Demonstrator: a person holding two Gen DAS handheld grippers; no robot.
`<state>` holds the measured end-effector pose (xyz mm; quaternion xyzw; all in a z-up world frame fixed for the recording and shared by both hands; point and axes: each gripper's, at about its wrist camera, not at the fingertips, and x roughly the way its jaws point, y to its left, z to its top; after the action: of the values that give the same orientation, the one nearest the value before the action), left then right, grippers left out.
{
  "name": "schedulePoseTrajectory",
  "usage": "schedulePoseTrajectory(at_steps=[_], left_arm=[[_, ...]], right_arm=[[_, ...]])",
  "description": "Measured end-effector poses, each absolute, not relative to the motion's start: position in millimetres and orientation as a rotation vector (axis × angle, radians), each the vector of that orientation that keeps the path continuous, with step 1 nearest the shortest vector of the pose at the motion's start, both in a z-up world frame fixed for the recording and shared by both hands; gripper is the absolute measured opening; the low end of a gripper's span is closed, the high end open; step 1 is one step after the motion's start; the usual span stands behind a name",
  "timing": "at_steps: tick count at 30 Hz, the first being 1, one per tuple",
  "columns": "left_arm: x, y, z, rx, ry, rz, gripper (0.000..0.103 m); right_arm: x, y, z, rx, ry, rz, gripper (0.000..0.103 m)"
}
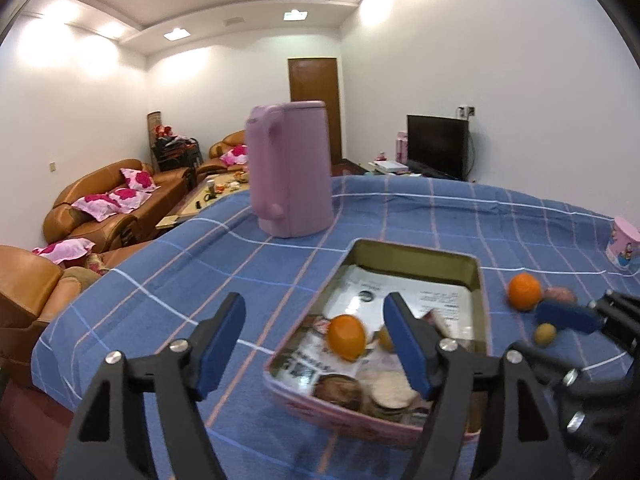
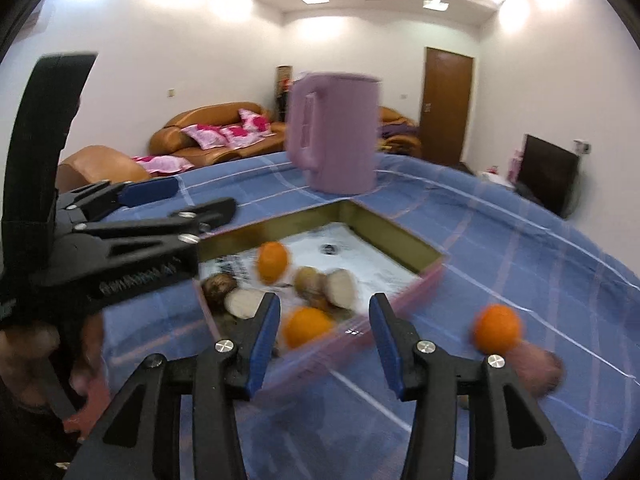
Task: Organize fruits
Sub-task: 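Grasp the large purple round fruit with the right gripper while the left gripper moves toward the yellow-green fruit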
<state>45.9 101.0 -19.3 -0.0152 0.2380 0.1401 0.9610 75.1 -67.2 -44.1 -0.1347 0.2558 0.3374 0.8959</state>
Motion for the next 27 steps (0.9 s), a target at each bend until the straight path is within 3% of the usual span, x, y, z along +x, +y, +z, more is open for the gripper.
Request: schedulePoseTrajectory(at_steps=[5,10,27], left_arm=[[54,72,-15,-0.008,0.485,0.232,0.075],[65,45,-14,0.01,0.494,0.191,0.075],[89,7,-21,0.062,0.514,0.17,0.076]], right_arm=[[92,-115,-40,-0.294,0.537,0.55,0.056],[119,-151,-49,-0.263,0.599,0.44,0.056],[152,-141,-70,-0.271,0.71,0.426,0.056]])
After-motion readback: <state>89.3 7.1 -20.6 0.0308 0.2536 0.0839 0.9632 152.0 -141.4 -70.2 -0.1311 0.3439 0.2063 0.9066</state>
